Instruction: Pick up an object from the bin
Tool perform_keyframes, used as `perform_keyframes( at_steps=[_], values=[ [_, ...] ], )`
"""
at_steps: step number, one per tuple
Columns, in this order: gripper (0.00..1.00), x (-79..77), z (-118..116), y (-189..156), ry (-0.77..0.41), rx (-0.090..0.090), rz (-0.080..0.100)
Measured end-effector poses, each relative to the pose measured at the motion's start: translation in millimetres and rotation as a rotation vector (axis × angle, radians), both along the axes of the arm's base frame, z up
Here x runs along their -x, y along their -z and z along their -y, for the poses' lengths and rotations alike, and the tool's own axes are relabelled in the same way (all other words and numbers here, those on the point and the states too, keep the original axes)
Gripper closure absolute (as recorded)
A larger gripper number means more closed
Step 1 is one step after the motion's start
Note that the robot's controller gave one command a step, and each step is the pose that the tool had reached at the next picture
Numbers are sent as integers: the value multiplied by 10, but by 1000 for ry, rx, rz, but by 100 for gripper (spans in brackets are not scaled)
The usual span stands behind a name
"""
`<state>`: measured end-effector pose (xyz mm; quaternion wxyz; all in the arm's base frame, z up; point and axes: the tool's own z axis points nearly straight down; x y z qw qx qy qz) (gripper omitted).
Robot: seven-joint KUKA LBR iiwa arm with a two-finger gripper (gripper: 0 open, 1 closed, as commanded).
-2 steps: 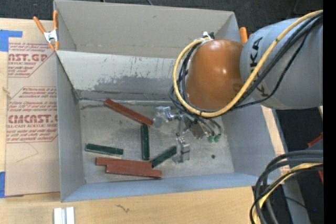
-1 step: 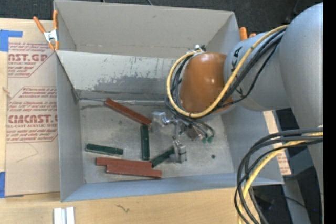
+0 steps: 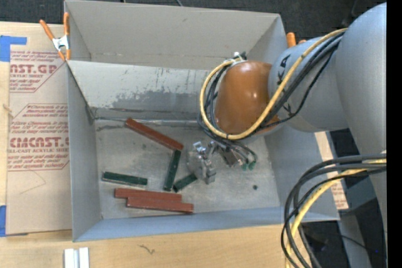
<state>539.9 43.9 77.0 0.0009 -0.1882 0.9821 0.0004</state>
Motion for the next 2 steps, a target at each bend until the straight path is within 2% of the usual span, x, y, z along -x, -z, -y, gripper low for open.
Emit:
perform_keyframes(
  at_steps=[1,2],
  values=[
    [100,185,351,36,-10,-1,4],
    [100,494,-39,-1115,-53,-1,6]
  ],
)
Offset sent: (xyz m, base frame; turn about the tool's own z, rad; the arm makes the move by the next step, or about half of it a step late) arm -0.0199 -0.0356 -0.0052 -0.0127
